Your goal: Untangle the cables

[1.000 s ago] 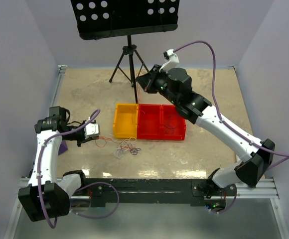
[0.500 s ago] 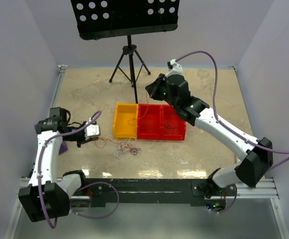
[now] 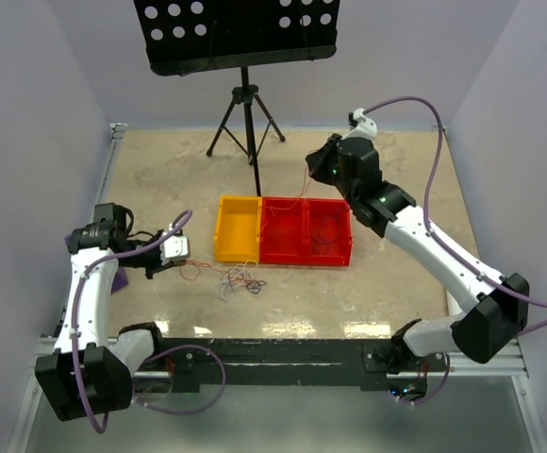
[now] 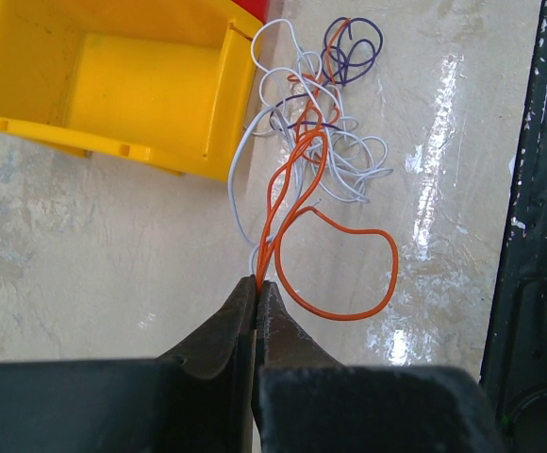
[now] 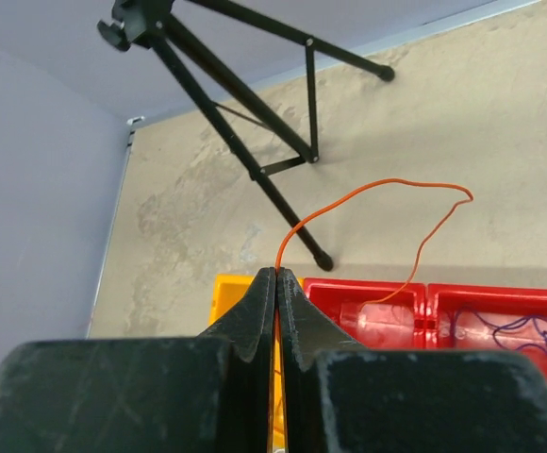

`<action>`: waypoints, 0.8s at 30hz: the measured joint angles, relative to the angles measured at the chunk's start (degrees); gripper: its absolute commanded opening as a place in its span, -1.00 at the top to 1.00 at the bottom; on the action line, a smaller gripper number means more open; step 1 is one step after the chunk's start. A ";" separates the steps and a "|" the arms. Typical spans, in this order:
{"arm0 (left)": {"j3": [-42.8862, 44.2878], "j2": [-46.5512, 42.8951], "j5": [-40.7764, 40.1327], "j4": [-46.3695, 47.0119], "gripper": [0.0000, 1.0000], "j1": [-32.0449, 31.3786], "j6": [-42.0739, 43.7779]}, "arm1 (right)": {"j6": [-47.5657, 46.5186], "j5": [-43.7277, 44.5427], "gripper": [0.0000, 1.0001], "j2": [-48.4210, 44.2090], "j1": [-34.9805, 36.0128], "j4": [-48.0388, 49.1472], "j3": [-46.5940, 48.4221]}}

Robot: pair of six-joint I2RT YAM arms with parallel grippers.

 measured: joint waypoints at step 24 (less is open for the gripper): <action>0.00 0.15 0.00 0.09 1.00 0.00 -0.02 | -2.56 -7.65 1.00 1.09 -2.10 3.52 -5.40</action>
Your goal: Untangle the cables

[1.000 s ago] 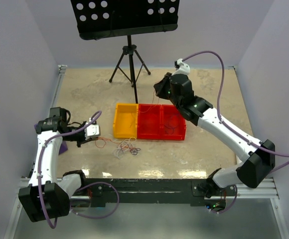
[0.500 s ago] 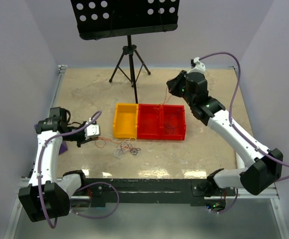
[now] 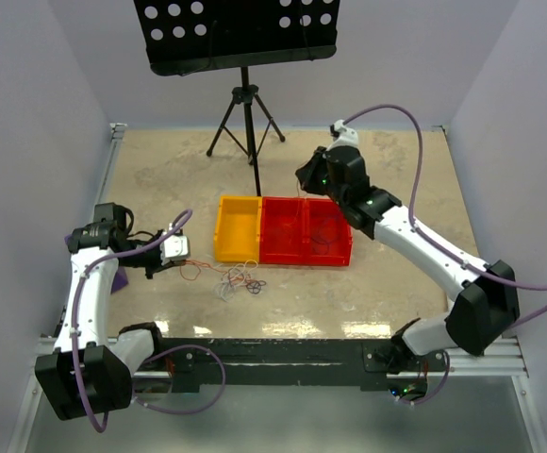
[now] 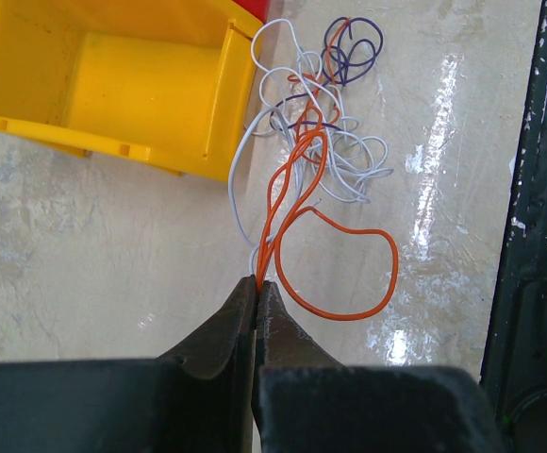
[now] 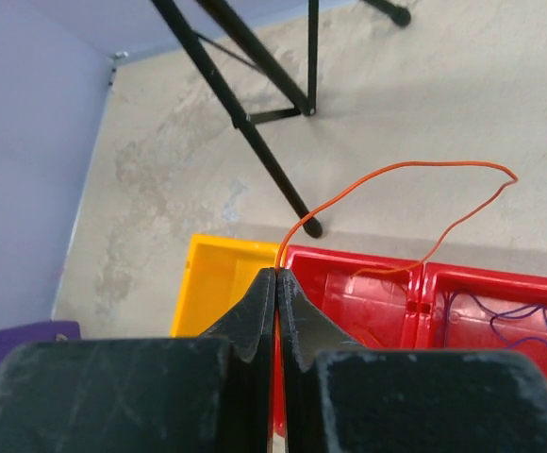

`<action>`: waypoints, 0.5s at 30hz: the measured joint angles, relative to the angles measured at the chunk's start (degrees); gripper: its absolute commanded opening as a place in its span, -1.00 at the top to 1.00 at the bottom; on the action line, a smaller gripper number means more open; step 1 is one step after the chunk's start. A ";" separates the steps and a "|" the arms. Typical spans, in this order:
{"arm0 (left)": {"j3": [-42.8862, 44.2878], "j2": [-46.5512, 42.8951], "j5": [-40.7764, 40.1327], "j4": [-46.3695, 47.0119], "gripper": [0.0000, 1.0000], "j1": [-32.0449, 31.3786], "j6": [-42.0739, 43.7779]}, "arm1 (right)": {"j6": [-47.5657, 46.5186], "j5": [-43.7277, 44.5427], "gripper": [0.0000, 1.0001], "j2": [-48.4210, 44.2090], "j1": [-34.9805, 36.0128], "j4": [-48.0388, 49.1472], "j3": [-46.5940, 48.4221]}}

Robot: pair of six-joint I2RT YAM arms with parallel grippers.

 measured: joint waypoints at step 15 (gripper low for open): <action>-0.46 0.28 -0.09 0.24 1.00 0.00 -0.02 | -3.30 10.08 1.00 8.94 9.11 0.33 0.00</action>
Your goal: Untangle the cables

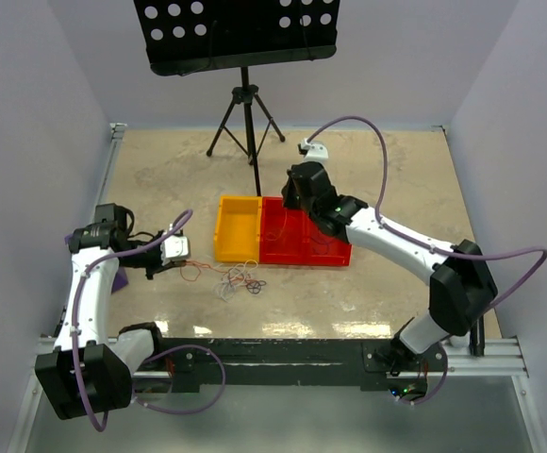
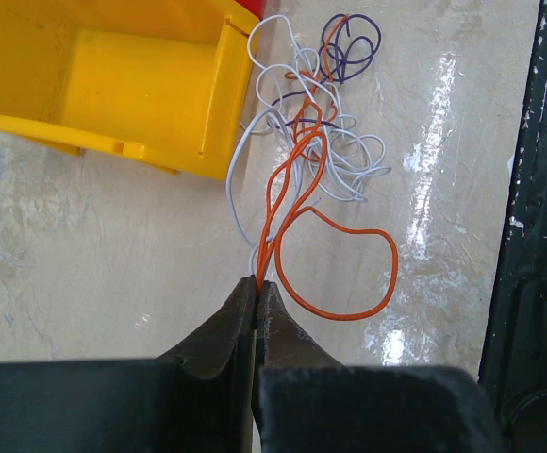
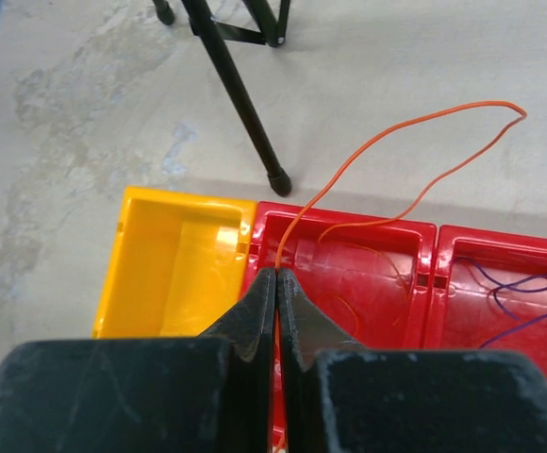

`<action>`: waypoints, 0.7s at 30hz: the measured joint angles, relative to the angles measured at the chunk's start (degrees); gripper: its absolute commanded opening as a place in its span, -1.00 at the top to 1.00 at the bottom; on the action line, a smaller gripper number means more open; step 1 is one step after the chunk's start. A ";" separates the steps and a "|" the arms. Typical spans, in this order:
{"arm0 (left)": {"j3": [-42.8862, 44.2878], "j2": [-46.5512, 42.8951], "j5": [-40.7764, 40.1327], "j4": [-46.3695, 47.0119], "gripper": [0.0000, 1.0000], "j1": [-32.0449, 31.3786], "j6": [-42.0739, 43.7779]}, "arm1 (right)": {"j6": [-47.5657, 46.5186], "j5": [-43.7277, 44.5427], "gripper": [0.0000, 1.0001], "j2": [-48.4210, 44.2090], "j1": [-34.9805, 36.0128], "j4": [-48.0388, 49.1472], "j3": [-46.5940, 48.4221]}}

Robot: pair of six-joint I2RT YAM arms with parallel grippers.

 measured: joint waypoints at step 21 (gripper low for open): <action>-0.44 0.04 -0.33 0.66 1.00 0.00 -0.17 | -2.29 5.84 1.00 13.88 3.72 -0.31 -1.99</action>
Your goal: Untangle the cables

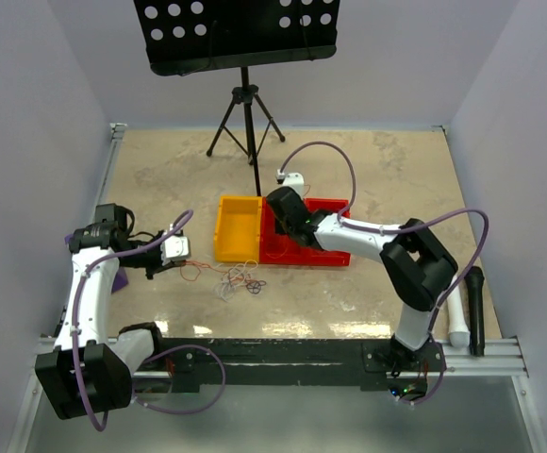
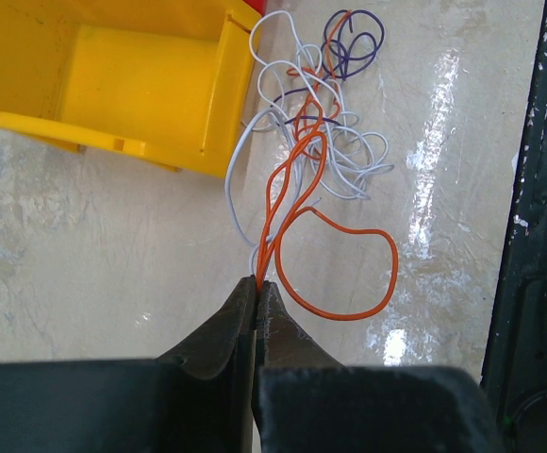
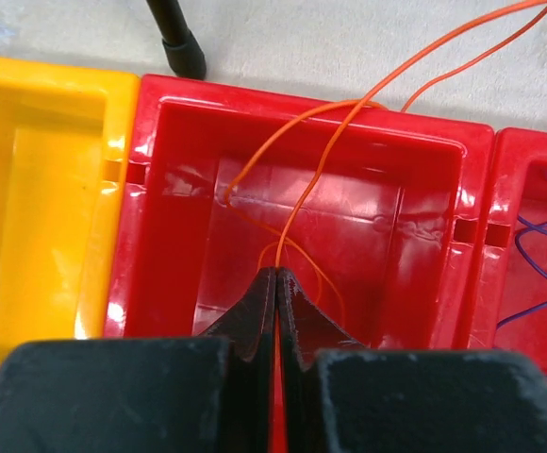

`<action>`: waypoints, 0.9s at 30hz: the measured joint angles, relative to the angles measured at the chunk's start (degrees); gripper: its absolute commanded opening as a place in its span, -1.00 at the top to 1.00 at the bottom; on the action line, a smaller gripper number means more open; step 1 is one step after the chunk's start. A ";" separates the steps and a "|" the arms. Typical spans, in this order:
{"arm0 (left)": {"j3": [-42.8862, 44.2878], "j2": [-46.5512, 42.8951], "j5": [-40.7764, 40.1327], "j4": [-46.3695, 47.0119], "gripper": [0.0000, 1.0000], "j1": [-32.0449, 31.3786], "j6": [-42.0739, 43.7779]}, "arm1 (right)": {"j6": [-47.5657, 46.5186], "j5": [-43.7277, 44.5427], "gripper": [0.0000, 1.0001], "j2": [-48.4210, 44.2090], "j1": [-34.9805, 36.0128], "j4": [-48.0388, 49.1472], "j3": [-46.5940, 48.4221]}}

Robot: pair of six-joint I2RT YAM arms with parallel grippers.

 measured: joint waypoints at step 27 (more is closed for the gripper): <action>-0.04 0.70 -0.26 0.46 1.00 0.00 -0.02 | -0.26 -2.95 -0.16 -6.91 -0.07 -7.63 6.25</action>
